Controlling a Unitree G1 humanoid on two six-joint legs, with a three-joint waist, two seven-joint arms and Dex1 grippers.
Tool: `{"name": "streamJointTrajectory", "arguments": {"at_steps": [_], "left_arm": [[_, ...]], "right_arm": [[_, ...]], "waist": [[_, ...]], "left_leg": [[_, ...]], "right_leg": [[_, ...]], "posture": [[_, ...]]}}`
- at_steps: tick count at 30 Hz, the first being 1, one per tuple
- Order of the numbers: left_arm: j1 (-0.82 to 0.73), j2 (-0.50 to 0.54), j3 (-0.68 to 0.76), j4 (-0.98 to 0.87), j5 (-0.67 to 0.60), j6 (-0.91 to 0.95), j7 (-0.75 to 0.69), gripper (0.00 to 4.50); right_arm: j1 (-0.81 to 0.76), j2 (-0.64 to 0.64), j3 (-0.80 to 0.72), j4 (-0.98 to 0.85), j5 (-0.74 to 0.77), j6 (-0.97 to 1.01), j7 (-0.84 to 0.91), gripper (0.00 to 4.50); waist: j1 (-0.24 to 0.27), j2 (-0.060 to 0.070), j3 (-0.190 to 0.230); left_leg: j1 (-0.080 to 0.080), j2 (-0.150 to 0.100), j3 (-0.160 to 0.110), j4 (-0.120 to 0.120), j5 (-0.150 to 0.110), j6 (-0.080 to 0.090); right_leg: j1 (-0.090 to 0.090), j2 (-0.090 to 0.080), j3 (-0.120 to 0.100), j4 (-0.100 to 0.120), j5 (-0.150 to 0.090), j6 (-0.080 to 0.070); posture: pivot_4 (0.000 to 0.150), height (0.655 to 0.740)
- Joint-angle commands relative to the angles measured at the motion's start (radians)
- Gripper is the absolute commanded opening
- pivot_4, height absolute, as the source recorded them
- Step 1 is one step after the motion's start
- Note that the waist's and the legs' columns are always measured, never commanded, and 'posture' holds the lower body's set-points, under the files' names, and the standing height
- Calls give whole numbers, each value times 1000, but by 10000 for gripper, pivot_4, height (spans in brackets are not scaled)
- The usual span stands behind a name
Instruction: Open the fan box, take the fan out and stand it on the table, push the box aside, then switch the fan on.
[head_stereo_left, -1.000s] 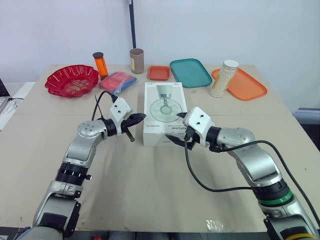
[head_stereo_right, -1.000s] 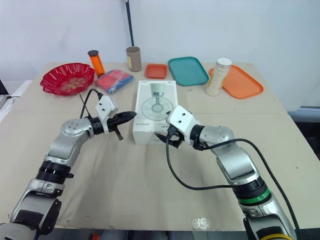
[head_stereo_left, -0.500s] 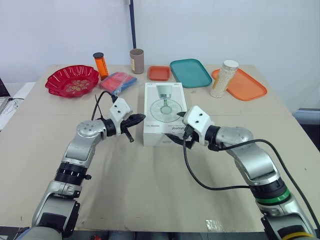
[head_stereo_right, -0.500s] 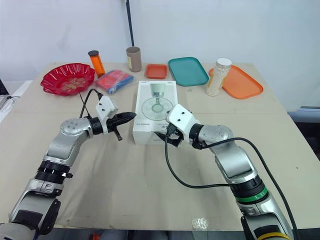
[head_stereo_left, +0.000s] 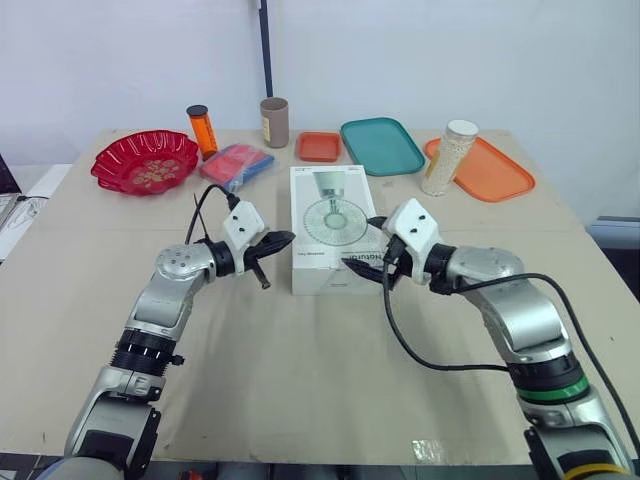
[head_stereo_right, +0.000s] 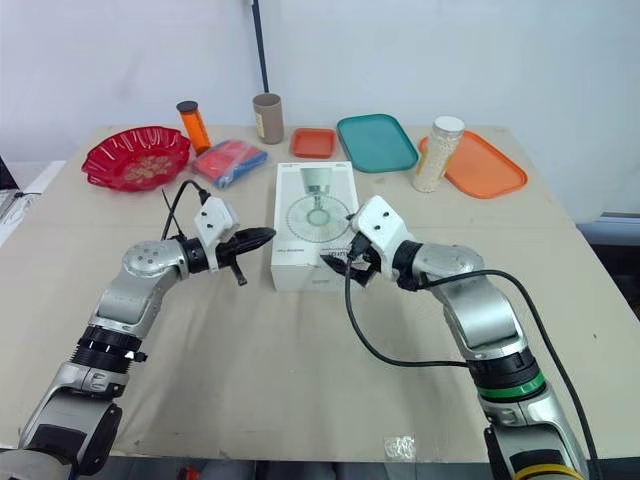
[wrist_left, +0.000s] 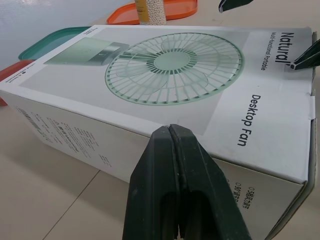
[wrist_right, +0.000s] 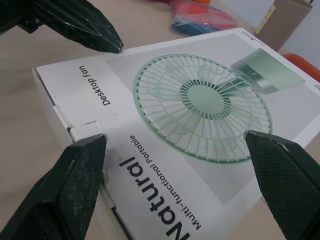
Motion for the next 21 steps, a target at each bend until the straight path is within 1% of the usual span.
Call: {"name": "streamJointTrajectory", "arguments": {"at_steps": [1,12,18,21], "left_arm": [[18,-5,-41,4,20,7,-22,727],[18,-12,-37,7,23,4,-16,727],[23,-10,-38,7,25,2,-18,727],[28,-12,-43,20,36,-12,-15,727]], "right_arm": [[4,-21,-4,-61,2,-40,33,45000],[7,-8,61,-56,-64,-44,13,45000],[-17,2,30,-9,-74,-12,-17,45000],[-13,6,11,-23,-37,16,1,45000]], "waist": [[0,0,0],[1,0,0],[1,0,0],[1,0,0]], "left_leg": [[0,0,0,0,0,0],[0,0,0,0,0,0],[0,0,0,0,0,0],[0,0,0,0,0,0]], "right_leg": [[0,0,0,0,0,0],[0,0,0,0,0,0],[0,0,0,0,0,0],[0,0,0,0,0,0]], "posture": [[1500,7400],[1500,7400],[1500,7400],[1500,7400]]}}
